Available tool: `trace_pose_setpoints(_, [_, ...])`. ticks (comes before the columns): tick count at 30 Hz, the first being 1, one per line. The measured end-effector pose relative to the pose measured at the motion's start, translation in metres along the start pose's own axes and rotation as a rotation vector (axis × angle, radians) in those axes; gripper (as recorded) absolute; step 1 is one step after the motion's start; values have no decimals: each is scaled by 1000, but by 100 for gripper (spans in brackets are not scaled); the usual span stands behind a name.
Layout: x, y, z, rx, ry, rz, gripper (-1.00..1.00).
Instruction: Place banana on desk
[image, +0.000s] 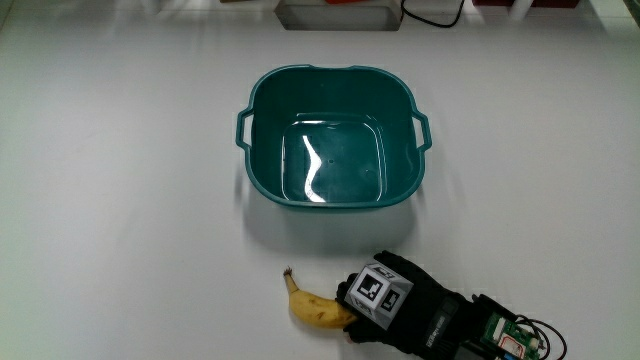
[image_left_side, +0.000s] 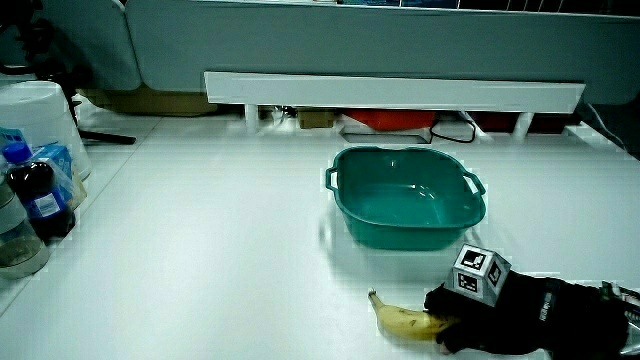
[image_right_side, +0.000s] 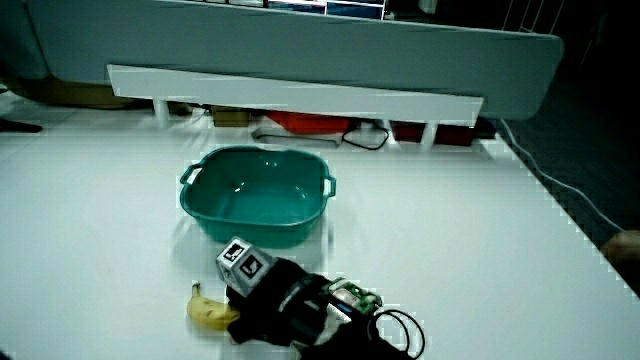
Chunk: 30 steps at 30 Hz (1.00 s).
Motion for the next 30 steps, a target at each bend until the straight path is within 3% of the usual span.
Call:
trace_pose_setpoints(7, [2, -3, 3, 14, 9, -9, 0])
trace_pose_setpoints(13, [3, -3, -3, -5, 12, -7, 0])
trace_pose_setpoints(19, [6, -6, -6, 10, 42, -30, -30])
trace_pose_setpoints(21, [11, -7, -8, -13, 98, -39, -40])
trace_pose_setpoints(24, [12, -8, -12, -59, 106, -56, -55])
trace_pose_setpoints(30, [14, -14, -8, -22, 116, -70, -85])
